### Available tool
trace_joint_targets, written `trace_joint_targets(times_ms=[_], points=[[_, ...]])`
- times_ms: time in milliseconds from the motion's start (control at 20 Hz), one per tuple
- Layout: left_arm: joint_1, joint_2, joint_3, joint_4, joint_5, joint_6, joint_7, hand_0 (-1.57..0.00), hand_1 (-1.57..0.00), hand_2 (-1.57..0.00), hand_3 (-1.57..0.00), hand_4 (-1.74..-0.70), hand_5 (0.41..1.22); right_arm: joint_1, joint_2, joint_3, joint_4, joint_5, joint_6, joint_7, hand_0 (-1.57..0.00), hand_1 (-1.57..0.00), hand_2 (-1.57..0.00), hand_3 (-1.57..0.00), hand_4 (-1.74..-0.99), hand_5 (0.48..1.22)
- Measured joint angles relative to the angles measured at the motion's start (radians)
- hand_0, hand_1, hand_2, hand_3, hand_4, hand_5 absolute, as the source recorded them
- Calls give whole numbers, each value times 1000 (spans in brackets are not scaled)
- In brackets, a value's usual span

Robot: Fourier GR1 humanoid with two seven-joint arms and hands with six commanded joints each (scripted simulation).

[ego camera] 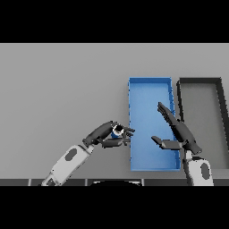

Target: Pick up the blue pipe and place it into the blue bin.

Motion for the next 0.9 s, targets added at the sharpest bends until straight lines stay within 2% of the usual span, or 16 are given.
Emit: trace_joint_targets(times_ms=[50,150,200,300,450,500,650,800,900], points=[[-5,-4,1,12,-6,2,-2,-1571,-1571,-1571,-1440,-1731,1221,-23,-14,23,-23,-11,20,36,1,1,1,1,-1274,518],[-7,-7,0,12,-3,-3,2,-1571,-1571,-1571,-1439,-1731,1221,-55,-57,46,-77,-36,57,69,1,1,1,1,-1297,523],[-6,-8,0,8,-2,-2,4,-1571,-1571,-1571,-1439,-1732,1221,-101,-66,59,-85,-63,64,108,1,1,1,1,-1305,522],[-16,-14,2,15,-6,1,14,-1571,-1571,-1571,-1437,-1732,1221,-165,-71,98,-80,-83,91,166,1,1,1,1,-1297,522],[-21,-12,3,29,-23,1,3,-1571,-1571,-1571,-1436,-1732,1221,-229,-77,152,-113,-107,120,212,1,1,1,1,-1300,529],[-20,-10,4,35,-19,-7,-4,-1571,-1571,-1571,-1437,-1732,1221,-270,-74,167,-102,-106,124,236,1,1,1,1,-1303,532],[-34,-25,7,46,-14,-10,8,-1571,-1571,-1571,-1441,-1731,1221,-345,-71,202,-84,-108,158,258,1,1,1,1,-1282,530],[-24,-15,14,52,-6,-31,-41,-1571,-1571,-1571,-1484,-1731,1221,-425,-31,241,-32,-110,175,293,1,1,1,1,-1251,535],[-27,-11,22,44,14,-44,-38,-1571,-1571,-1571,-1504,-1730,1221,-465,-2,268,-4,-106,178,323,1,1,1,1,-1233,528]])
